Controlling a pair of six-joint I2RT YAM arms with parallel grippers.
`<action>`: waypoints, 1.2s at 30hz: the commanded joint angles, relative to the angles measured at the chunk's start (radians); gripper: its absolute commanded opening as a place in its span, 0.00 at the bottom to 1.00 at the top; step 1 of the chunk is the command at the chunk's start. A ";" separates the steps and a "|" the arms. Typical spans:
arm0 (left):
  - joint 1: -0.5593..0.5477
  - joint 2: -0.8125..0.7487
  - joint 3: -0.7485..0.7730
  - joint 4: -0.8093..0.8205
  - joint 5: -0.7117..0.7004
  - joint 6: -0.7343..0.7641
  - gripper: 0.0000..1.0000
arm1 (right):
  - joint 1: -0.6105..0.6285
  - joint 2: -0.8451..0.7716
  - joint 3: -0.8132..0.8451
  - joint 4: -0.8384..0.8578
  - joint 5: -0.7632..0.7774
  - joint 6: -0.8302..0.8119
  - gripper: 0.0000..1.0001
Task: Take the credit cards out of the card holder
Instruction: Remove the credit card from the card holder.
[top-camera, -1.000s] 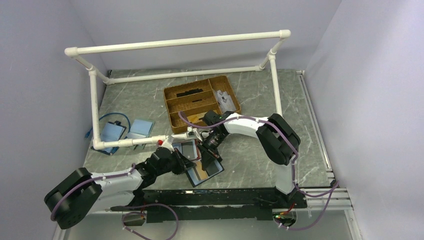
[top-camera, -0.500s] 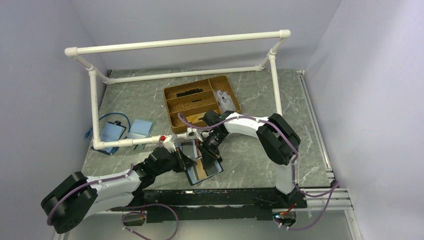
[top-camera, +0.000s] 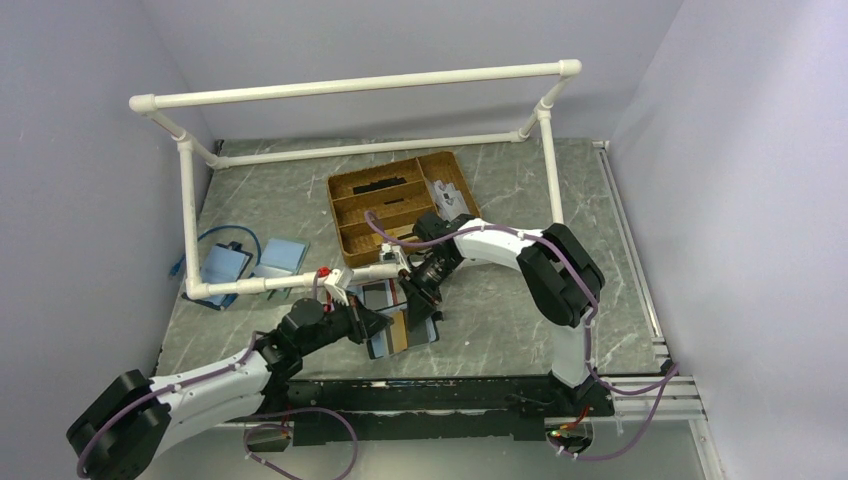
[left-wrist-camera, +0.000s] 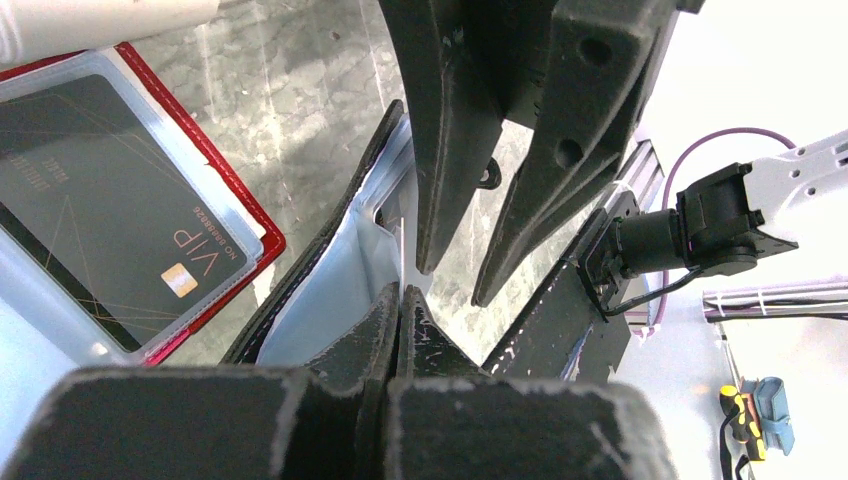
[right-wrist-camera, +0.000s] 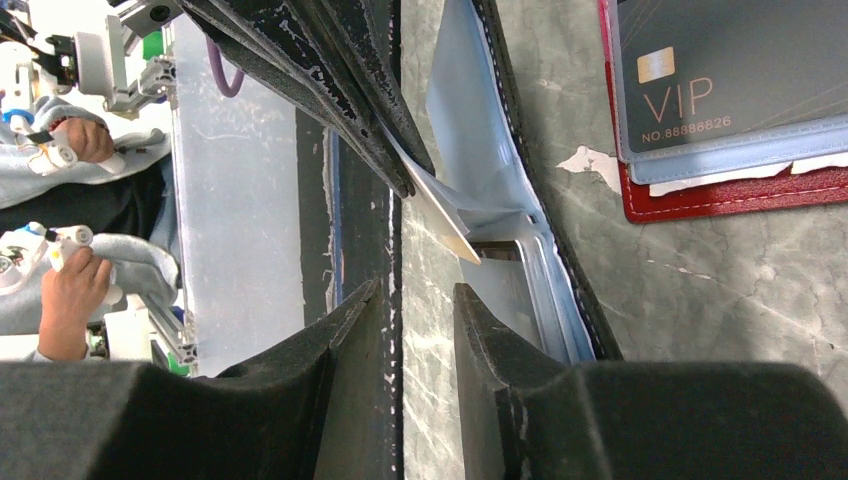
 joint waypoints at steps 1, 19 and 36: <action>-0.002 0.005 -0.017 0.130 0.030 0.009 0.00 | -0.004 -0.024 0.030 0.002 -0.055 -0.022 0.36; -0.002 0.095 -0.038 0.360 0.054 -0.088 0.00 | -0.024 -0.029 0.033 -0.016 -0.176 -0.032 0.37; -0.002 0.060 -0.037 0.372 0.056 -0.107 0.00 | -0.040 -0.040 0.011 0.060 -0.110 0.053 0.41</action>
